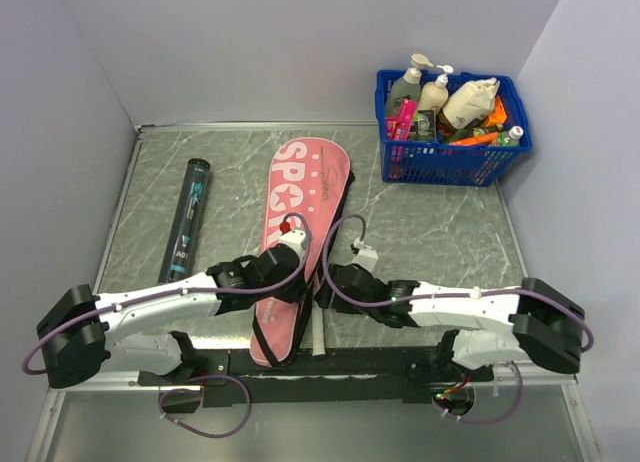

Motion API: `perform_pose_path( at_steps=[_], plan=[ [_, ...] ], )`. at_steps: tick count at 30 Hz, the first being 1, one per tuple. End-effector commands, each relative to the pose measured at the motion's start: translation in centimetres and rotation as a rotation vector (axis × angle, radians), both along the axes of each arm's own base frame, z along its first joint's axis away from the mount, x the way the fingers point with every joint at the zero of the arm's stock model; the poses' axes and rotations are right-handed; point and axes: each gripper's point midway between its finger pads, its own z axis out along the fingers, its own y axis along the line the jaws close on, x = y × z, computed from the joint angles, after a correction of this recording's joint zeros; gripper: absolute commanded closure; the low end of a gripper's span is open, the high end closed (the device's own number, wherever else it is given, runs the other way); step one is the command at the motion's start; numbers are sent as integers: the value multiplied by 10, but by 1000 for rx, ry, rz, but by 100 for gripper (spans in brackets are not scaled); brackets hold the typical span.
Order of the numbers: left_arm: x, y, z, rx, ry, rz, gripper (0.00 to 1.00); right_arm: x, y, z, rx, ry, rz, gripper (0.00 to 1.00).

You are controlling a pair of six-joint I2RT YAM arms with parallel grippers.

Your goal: Pack up the badminton gear

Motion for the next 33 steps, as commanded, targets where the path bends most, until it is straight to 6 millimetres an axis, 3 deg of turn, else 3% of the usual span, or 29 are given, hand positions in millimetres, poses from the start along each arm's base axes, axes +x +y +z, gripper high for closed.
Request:
perform_pose_path(
  at_steps=[1, 8, 16, 21, 25, 28, 29, 33],
  plan=[
    [-6, -10, 22, -82, -4, -30, 99, -3, -7, 12, 78, -20, -33, 32],
    [-4, -10, 26, -83, -14, -27, 99, -26, -5, -2, 212, 41, 2, 40],
    [-8, -11, 24, -88, 0, -39, 99, -39, 26, -3, 304, 31, 78, 40],
    [-9, -8, 24, -89, -1, -34, 99, -44, 35, -11, 309, 40, 91, 42],
    [-10, -6, 22, -88, -1, -31, 99, -46, 41, -15, 316, 52, 91, 62],
    [-11, -6, 22, -90, 2, -34, 99, -45, 45, -16, 327, 52, 81, 95],
    [-11, -5, 21, -89, 3, -33, 99, -44, 47, -16, 335, 50, 77, 100],
    [-13, -5, 17, -91, 12, -36, 99, -41, 57, -3, 364, 31, 87, 100]
  ],
)
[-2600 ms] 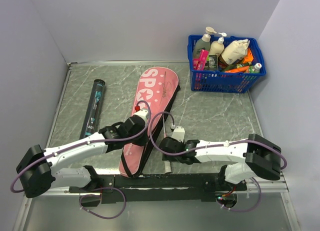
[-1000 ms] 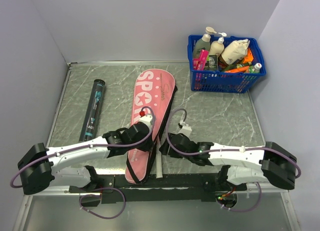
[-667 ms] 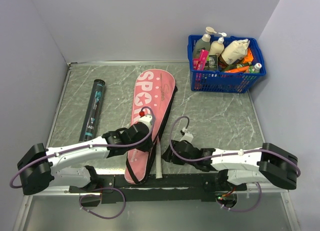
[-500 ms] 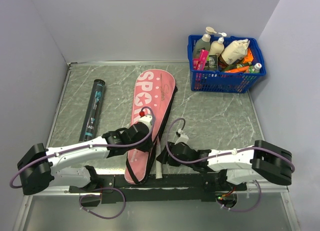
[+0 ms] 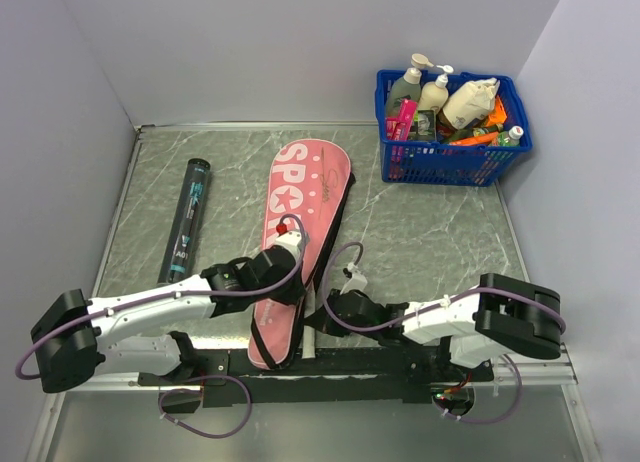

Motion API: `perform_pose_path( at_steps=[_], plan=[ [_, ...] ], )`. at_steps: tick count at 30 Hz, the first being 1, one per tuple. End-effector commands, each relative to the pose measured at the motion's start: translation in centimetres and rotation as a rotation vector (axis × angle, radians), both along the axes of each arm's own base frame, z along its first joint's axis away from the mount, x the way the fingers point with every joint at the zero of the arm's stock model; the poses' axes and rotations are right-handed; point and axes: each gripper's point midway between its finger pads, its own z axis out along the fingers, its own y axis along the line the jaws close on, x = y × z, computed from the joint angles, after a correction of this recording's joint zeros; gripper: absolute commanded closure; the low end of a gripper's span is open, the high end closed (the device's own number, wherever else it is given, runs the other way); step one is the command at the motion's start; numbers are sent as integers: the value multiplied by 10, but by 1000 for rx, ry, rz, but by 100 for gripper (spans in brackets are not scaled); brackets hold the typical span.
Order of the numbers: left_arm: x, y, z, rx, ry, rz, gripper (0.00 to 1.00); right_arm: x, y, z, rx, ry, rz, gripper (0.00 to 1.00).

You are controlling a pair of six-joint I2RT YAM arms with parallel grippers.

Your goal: Pack up the badminton gear

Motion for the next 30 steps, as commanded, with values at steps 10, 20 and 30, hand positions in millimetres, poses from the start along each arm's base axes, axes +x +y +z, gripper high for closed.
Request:
perform_pose_path(
  at_steps=[10, 20, 30],
  plan=[
    [-9, -7, 13, -85, 8, -20, 99, 21, 53, 47, 176, -77, -31, 100],
    [-12, -6, 8, -97, 23, -24, 88, 22, 83, 38, 276, -56, -3, 100],
    [13, 39, 21, 7, -90, 189, 39, 19, 73, 20, 225, -37, -21, 100]
  ],
)
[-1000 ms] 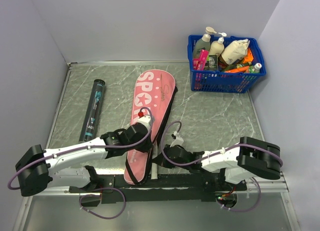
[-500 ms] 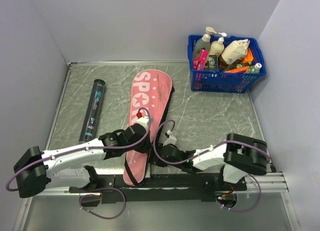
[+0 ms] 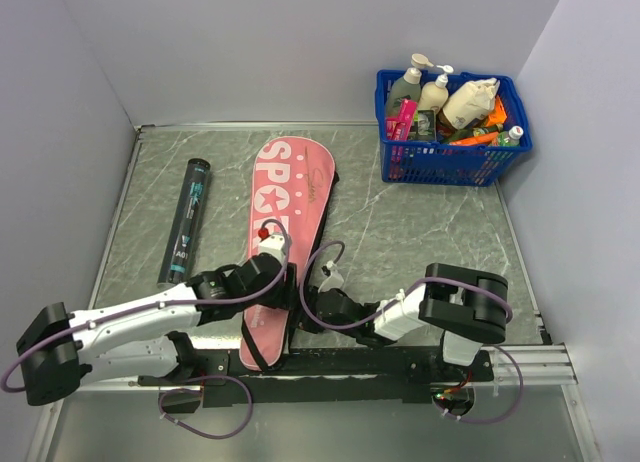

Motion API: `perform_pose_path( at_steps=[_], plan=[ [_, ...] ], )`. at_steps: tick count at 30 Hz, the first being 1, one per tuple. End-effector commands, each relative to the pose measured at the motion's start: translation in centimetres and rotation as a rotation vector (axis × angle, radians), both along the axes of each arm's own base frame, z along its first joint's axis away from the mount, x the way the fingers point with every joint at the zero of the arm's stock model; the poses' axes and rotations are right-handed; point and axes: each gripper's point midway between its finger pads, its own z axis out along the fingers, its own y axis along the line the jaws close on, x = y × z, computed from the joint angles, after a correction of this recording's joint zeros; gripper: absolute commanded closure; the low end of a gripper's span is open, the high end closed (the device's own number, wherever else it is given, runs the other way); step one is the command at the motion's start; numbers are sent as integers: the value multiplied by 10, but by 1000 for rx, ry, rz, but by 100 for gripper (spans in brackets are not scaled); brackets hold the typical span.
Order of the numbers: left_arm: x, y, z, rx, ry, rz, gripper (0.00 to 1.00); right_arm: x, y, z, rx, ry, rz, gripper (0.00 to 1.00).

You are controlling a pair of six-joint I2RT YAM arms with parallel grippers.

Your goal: Pack up the badminton gear

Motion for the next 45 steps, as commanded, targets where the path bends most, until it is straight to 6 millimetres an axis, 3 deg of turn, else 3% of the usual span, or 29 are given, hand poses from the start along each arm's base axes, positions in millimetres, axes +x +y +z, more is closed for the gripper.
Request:
perform_pose_path(
  at_steps=[1, 2, 5, 8, 12, 15, 16, 18, 20, 21, 22, 23, 28, 32, 38, 45],
  plan=[
    [13, 17, 37, -10, -76, 140, 8, 7, 10, 13, 63, -35, -23, 100],
    [18, 27, 42, 13, -96, 187, 4, 7, 9, 12, 61, -35, -24, 100],
    [27, 55, 52, 96, -141, 305, 4, 6, 9, 8, 56, -32, -23, 100],
    [29, 83, 46, 199, -130, 436, 4, 7, 8, 7, 54, -36, -24, 100],
    [24, 98, 29, 239, -74, 524, 4, 8, 7, 7, 39, -45, -25, 100],
    [25, 103, 16, 176, -19, 543, 4, 8, 3, 7, 32, -54, -29, 100],
    [33, 104, 23, 96, -25, 577, 1, 8, 0, 6, 29, -56, -28, 100],
    [31, 108, 19, 36, 1, 603, 9, 8, -1, 9, 36, -62, -29, 100],
    [34, 112, 22, -27, 6, 640, 37, 7, -3, 9, 43, -64, -26, 100],
    [32, 115, 15, -37, 24, 660, 51, 7, -4, 8, 44, -63, -28, 100],
    [31, 117, 13, -49, 34, 679, 78, 5, -5, 7, 45, -62, -24, 100],
    [30, 117, 8, -50, 49, 688, 83, 5, -5, 8, 52, -64, -23, 100],
    [13, 116, -42, -3, 179, 702, 98, 4, -7, 8, 68, -65, -18, 100],
    [-1, 120, -75, 35, 252, 711, 99, 5, -6, 12, 84, -73, -9, 100],
    [-3, 118, -78, 47, 266, 701, 99, 5, -3, 18, 87, -82, 1, 100],
    [-11, 100, -76, -22, 309, 598, 99, 12, 16, 29, 113, -100, 12, 100]
  ],
)
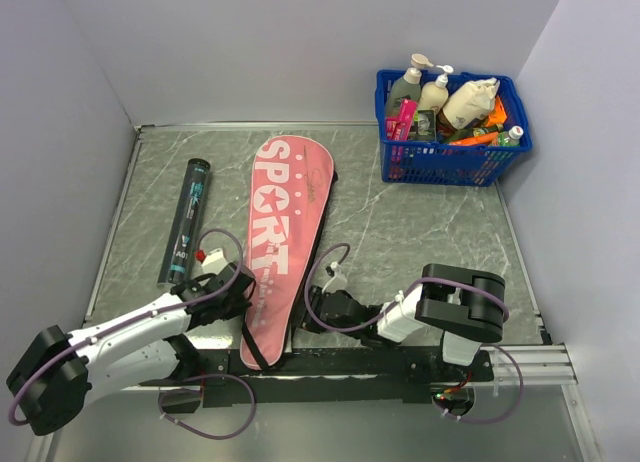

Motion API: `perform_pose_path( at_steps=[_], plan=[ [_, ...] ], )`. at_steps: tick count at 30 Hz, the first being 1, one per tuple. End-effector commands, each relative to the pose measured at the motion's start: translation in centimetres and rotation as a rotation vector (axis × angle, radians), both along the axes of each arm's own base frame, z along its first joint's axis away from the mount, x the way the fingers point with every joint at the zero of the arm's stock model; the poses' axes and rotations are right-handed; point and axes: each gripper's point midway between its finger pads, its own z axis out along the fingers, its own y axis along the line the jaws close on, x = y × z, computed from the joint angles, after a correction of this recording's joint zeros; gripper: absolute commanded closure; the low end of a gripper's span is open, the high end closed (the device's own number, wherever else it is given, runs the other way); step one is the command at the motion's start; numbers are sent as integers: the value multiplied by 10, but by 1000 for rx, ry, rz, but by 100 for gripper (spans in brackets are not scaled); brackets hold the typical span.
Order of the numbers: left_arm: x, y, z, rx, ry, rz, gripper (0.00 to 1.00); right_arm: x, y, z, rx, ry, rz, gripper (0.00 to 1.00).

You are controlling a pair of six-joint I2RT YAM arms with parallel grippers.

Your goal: Pack up the badminton gear

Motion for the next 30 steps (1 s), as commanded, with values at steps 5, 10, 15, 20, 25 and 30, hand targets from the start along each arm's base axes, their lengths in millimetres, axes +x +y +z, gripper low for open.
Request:
perform_pose_path(
  at_steps=[5, 10, 15, 20, 25, 30],
  plan=[
    [-17, -32, -7, -147, 60, -147, 99, 7, 42, 43, 136, -71, 76, 100],
    [-16, -38, -4, -167, 45, -179, 99, -10, 67, 56, 241, -73, 210, 100],
    [-17, -41, -4, -182, 34, -204, 99, -31, 88, 73, 400, -69, 350, 93],
    [-17, -41, -5, -189, 23, -217, 99, -30, 78, 61, 370, -48, 318, 69],
    [-13, -36, 2, -166, -2, -207, 96, -27, 53, 49, 277, -44, 262, 50],
    [-8, -36, 11, -182, -35, -180, 96, -24, 28, 41, 163, -45, 216, 43]
  ],
)
